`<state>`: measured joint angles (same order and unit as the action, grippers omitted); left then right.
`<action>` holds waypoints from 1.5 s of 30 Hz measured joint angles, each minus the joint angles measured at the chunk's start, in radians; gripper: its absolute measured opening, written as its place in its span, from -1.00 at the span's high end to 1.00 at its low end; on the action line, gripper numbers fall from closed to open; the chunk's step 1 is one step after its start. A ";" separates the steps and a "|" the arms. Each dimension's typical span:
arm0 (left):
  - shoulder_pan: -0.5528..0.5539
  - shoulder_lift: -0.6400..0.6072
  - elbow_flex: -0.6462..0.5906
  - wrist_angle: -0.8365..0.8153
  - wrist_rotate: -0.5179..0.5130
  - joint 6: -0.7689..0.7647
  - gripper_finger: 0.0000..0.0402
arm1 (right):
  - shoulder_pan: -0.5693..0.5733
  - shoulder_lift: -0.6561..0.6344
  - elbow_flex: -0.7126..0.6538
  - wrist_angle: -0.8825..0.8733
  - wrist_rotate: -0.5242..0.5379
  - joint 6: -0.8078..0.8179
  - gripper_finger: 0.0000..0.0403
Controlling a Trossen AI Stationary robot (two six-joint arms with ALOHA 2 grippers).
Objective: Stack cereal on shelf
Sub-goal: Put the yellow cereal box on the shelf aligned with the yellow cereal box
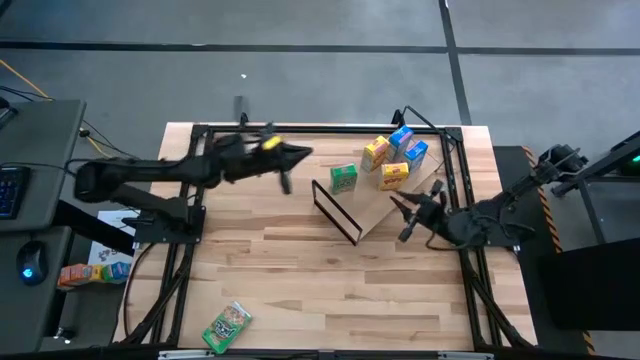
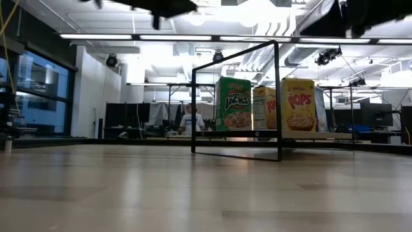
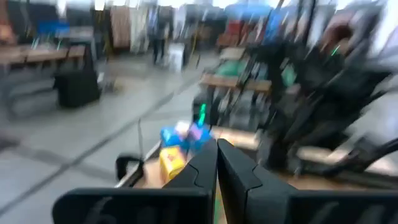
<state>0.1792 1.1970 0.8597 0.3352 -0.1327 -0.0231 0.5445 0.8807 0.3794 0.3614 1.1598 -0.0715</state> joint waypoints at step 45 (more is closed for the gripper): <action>-0.078 -0.288 -0.410 0.283 0.070 -0.018 1.00 | -0.481 0.184 0.062 -0.737 -0.297 0.740 1.00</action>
<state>0.1017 0.9085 0.4492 0.6182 -0.0631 -0.0410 0.0639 1.0649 0.4416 -0.3752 0.8631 0.6689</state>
